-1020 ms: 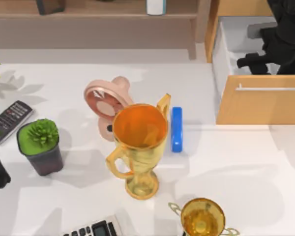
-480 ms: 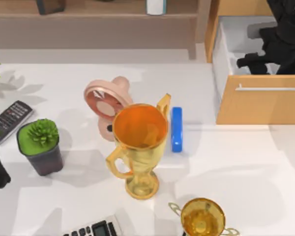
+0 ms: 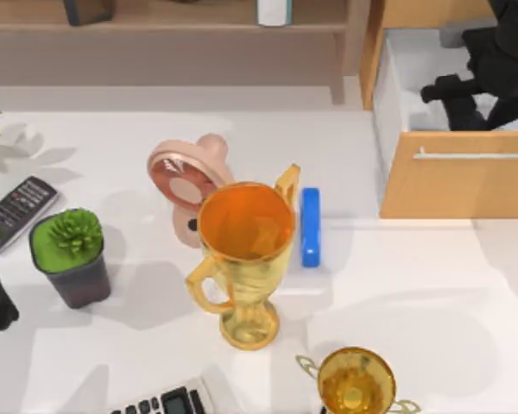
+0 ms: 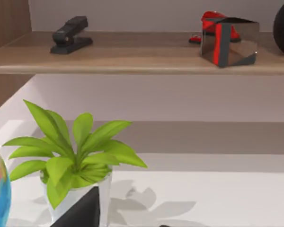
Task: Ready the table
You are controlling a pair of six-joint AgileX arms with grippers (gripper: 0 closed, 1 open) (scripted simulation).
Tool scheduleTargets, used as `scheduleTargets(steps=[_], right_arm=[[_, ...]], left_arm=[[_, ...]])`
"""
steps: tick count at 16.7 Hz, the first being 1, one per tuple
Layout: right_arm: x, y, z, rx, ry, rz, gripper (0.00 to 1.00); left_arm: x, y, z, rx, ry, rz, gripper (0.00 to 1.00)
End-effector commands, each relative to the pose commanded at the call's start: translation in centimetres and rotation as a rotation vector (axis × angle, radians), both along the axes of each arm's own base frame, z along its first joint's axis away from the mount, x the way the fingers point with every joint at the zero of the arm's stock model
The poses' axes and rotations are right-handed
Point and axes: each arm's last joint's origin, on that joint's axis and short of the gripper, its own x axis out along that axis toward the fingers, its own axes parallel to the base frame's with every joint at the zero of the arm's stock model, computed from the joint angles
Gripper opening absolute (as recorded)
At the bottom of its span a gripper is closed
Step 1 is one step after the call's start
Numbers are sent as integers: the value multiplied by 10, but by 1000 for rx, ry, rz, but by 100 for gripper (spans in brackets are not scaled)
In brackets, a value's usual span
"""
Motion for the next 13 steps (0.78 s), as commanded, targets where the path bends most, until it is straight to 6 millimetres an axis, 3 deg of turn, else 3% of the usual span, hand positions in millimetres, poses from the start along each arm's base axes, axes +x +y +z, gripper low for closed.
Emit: scheduleTargets(steps=[3,8,10,13], right_arm=[[-14,-8,37,16,-66,-6,0],[-54,-42,101,48,-210,-86,0],[-76,-57,116,57,-245,-129,0],[-112,-76,121,64,-255,-191,0]], left_arm=[[0,0,0,0,0,0,100],[0,0,0,0,0,0,100],[0,0,0,0,0,0,100],[0,0,0,0,0,0,100]])
